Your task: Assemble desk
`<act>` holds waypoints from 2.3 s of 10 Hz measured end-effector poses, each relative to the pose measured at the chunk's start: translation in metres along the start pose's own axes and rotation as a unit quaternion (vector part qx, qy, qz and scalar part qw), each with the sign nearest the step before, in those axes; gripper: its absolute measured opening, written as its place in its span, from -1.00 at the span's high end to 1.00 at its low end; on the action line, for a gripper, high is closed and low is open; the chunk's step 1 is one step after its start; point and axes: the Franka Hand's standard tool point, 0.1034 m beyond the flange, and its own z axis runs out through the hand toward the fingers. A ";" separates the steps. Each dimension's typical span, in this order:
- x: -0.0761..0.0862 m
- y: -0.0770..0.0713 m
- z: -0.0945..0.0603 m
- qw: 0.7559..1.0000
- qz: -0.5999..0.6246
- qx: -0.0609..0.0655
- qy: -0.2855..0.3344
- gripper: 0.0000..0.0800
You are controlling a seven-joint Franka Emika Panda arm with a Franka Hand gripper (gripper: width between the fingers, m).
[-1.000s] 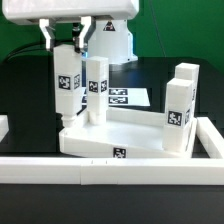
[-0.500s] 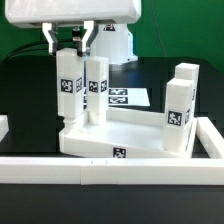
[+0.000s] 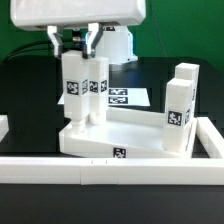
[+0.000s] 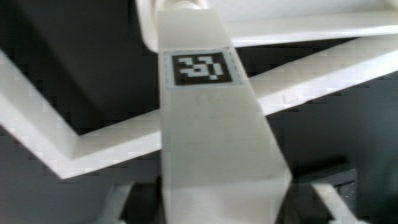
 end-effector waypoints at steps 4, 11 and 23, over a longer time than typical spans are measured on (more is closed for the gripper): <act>-0.001 0.000 0.003 1.000 -0.003 -0.003 0.007 0.27; 0.007 0.002 -0.004 1.000 0.001 0.002 0.006 0.27; -0.014 0.014 0.015 1.000 -0.009 -0.015 -0.002 0.27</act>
Offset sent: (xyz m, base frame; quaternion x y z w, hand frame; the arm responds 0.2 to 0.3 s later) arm -0.0073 0.0018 -0.0104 -0.0031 0.0056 0.0074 1.0000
